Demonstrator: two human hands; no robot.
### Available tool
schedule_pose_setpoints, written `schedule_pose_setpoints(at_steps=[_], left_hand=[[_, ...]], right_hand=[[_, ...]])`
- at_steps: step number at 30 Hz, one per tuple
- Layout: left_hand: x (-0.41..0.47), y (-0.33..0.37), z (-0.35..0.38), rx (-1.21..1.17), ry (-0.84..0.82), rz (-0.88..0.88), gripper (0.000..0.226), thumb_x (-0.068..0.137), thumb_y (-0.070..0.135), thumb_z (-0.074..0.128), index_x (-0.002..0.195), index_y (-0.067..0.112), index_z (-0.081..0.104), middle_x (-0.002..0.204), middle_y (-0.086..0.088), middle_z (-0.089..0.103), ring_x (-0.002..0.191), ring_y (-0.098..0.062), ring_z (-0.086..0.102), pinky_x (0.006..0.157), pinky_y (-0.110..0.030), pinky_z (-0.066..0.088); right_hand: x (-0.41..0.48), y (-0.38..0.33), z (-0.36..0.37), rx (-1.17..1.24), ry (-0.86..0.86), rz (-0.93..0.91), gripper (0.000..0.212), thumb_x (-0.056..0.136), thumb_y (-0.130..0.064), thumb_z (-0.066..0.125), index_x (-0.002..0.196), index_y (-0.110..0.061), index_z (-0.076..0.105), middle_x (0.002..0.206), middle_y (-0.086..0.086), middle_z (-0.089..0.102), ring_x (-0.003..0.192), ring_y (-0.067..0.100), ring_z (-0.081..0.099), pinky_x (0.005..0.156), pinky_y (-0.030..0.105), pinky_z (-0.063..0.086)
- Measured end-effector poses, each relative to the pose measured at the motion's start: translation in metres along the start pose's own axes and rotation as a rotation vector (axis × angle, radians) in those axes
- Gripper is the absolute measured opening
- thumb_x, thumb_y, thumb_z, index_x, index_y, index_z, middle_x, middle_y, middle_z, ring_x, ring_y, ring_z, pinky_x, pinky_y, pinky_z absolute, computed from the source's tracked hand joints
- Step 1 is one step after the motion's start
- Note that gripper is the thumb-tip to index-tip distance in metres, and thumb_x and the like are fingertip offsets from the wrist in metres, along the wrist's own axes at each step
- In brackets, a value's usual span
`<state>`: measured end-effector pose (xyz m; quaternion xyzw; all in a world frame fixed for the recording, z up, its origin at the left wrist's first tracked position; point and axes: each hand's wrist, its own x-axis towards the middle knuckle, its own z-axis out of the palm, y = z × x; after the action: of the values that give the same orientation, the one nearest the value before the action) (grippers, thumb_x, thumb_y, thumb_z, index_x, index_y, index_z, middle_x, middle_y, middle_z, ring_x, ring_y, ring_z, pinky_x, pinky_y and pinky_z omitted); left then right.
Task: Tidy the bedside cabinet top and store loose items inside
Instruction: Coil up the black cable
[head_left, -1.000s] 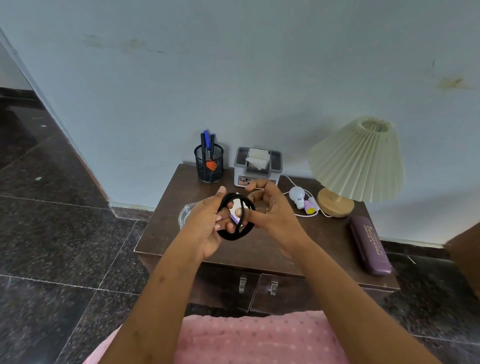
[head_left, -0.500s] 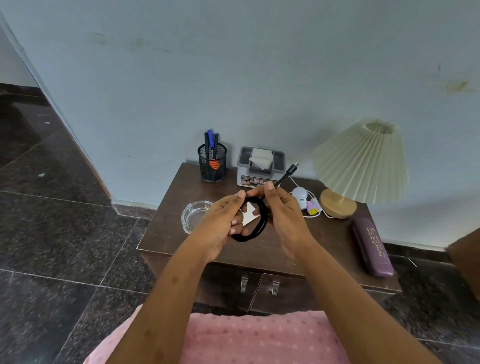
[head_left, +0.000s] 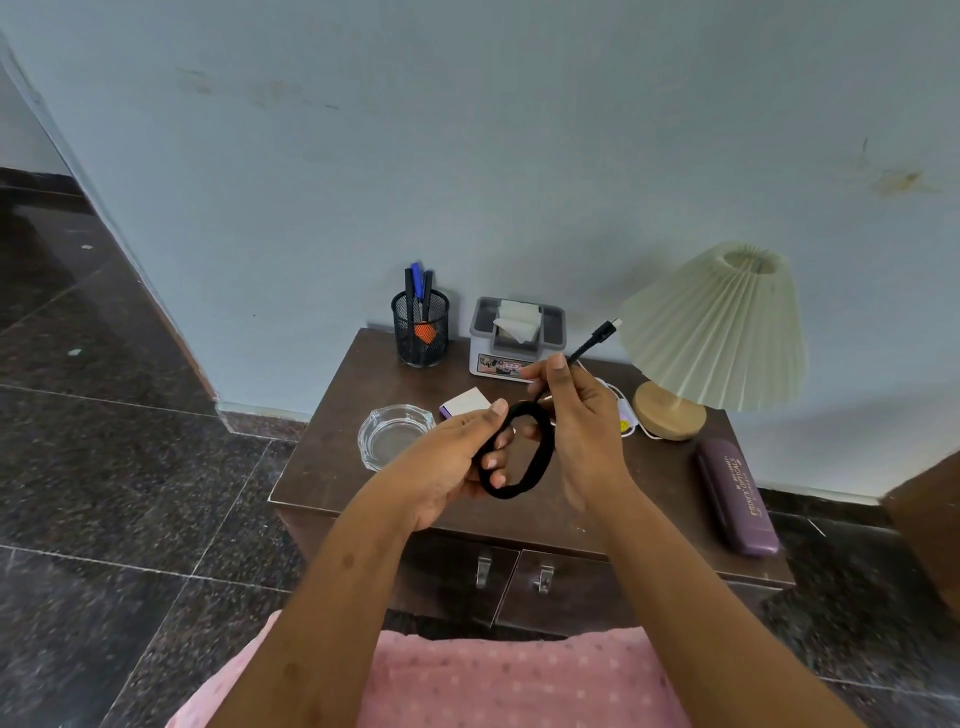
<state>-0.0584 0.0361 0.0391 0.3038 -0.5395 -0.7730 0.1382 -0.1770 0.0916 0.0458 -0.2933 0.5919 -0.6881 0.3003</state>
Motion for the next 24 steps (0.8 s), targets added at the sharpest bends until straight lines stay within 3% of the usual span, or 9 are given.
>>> schedule_pose_setpoints(at_steps=[4, 7, 8, 11, 13, 15, 18, 22, 24], left_hand=[[-0.001, -0.006, -0.002, 0.021, 0.004, 0.012, 0.041, 0.095, 0.046, 0.039, 0.064, 0.019, 0.042, 0.048, 0.009, 0.036, 0.044, -0.007, 0.041, 0.051, -0.016, 0.039], [0.002, -0.008, 0.002, 0.036, 0.031, 0.037, 0.040, 0.094, 0.045, 0.044, 0.062, 0.020, 0.040, 0.047, 0.010, 0.035, 0.043, -0.006, 0.039, 0.047, -0.014, 0.038], [0.003, -0.008, 0.003, 0.034, 0.045, 0.046, 0.040, 0.094, 0.044, 0.044, 0.062, 0.020, 0.040, 0.047, 0.010, 0.035, 0.042, -0.005, 0.038, 0.046, -0.013, 0.037], [0.005, -0.010, 0.004, 0.019, 0.126, 0.084, 0.040, 0.095, 0.042, 0.044, 0.062, 0.020, 0.040, 0.046, 0.010, 0.034, 0.041, -0.005, 0.037, 0.045, -0.014, 0.035], [0.006, -0.010, 0.002, 0.017, 0.194, 0.144, 0.039, 0.096, 0.041, 0.042, 0.063, 0.020, 0.041, 0.046, 0.010, 0.033, 0.042, -0.005, 0.037, 0.050, -0.017, 0.034], [0.006, -0.009, -0.002, 0.010, 0.271, 0.196, 0.040, 0.096, 0.041, 0.041, 0.062, 0.021, 0.045, 0.046, 0.010, 0.034, 0.042, -0.005, 0.039, 0.052, -0.018, 0.037], [0.008, -0.011, -0.007, 0.061, 0.364, 0.240, 0.038, 0.096, 0.041, 0.040, 0.066, 0.019, 0.048, 0.044, 0.011, 0.039, 0.043, -0.002, 0.046, 0.050, -0.013, 0.044], [0.011, -0.016, -0.006, 0.219, 0.439, 0.291, 0.036, 0.096, 0.044, 0.038, 0.069, 0.021, 0.048, 0.048, 0.012, 0.045, 0.054, -0.005, 0.048, 0.062, -0.023, 0.046], [0.011, -0.015, -0.008, 0.302, 0.527, 0.306, 0.036, 0.096, 0.047, 0.035, 0.069, 0.027, 0.049, 0.054, 0.011, 0.050, 0.061, -0.008, 0.055, 0.059, -0.028, 0.052]], right_hand=[[0.007, 0.001, -0.006, 0.085, 0.035, 0.221, 0.015, 0.087, -0.027, 0.065, 0.091, -0.012, 0.067, 0.057, -0.001, 0.047, 0.052, 0.009, 0.049, 0.046, 0.020, 0.050], [0.009, 0.005, -0.006, 0.125, 0.119, 0.319, 0.051, 0.081, -0.020, 0.072, 0.126, -0.018, 0.048, 0.078, 0.008, 0.056, 0.066, 0.014, 0.057, 0.045, 0.020, 0.050], [0.009, 0.005, -0.006, 0.113, 0.131, 0.329, 0.052, 0.082, -0.019, 0.072, 0.127, -0.017, 0.047, 0.084, 0.010, 0.056, 0.068, 0.014, 0.058, 0.045, 0.019, 0.050], [0.007, 0.006, -0.005, -0.033, -0.016, 0.342, 0.019, 0.091, -0.026, 0.059, 0.094, -0.008, 0.064, 0.078, 0.010, 0.058, 0.054, 0.009, 0.057, 0.049, 0.018, 0.050], [0.005, 0.008, -0.005, -0.132, -0.151, 0.366, 0.033, 0.095, -0.036, 0.051, 0.083, -0.008, 0.067, 0.072, 0.007, 0.060, 0.054, 0.009, 0.055, 0.055, 0.021, 0.049], [0.004, 0.009, -0.005, -0.168, -0.290, 0.372, 0.032, 0.092, -0.039, 0.054, 0.087, -0.011, 0.069, 0.067, -0.001, 0.062, 0.057, 0.006, 0.057, 0.054, 0.019, 0.045], [0.001, 0.010, -0.006, -0.148, -0.455, 0.406, 0.015, 0.090, -0.018, 0.061, 0.100, -0.011, 0.069, 0.078, -0.002, 0.070, 0.069, 0.005, 0.065, 0.054, 0.014, 0.048], [0.001, 0.011, -0.005, -0.108, -0.400, 0.410, 0.017, 0.087, -0.002, 0.060, 0.094, -0.015, 0.069, 0.084, 0.001, 0.070, 0.076, 0.008, 0.067, 0.060, 0.016, 0.052], [0.001, 0.011, -0.003, 0.007, -0.361, 0.376, 0.018, 0.087, 0.001, 0.060, 0.098, -0.012, 0.067, 0.085, 0.002, 0.070, 0.077, 0.009, 0.068, 0.066, 0.021, 0.056]])
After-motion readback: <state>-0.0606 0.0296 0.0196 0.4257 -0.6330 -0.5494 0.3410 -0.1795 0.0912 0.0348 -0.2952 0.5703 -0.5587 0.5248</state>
